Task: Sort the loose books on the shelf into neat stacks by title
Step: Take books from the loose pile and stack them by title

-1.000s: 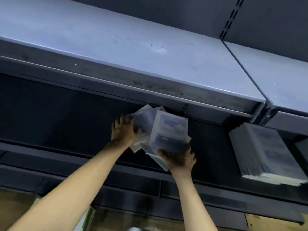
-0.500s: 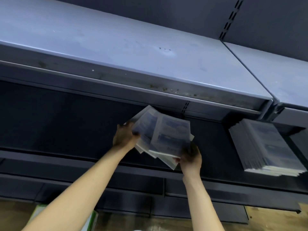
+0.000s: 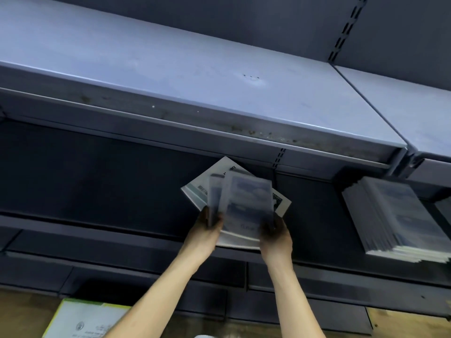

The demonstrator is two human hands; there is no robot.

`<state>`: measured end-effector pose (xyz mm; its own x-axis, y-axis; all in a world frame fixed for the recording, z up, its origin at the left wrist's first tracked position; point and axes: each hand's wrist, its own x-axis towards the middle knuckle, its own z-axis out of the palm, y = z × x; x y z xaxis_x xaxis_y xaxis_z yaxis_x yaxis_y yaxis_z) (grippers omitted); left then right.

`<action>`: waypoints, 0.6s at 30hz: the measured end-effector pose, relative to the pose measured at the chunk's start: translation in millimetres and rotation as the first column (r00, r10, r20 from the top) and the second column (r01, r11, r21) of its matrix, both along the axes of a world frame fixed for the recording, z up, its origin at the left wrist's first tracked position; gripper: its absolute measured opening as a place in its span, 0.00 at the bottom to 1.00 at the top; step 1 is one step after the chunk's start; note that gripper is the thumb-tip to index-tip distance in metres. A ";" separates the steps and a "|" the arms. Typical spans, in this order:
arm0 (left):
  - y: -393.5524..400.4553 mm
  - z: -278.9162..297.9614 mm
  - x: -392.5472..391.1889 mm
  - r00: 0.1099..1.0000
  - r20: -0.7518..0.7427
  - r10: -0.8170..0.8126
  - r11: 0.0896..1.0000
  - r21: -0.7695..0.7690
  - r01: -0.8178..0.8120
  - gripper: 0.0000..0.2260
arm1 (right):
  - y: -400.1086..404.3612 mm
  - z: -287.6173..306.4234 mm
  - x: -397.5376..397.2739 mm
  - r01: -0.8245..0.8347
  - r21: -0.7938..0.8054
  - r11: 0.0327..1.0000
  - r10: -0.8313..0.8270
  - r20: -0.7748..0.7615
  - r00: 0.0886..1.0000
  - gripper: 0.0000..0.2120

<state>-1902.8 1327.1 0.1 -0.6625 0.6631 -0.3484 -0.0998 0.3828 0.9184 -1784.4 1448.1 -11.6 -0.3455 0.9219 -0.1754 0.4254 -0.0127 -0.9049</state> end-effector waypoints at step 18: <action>-6.8 3.7 11.5 0.982 0.187 0.013 0.989 0.140 -0.040 0.30 | -23.1 0.5 14.3 -0.088 0.024 0.996 0.084 0.153 0.985 0.10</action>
<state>-1891.3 1320.3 3.8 -0.6135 0.6977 -0.3700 -0.2814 0.2447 0.9279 -1770.0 1425.1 -11.1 -0.3953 0.8956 -0.2040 0.5557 0.0563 -0.8295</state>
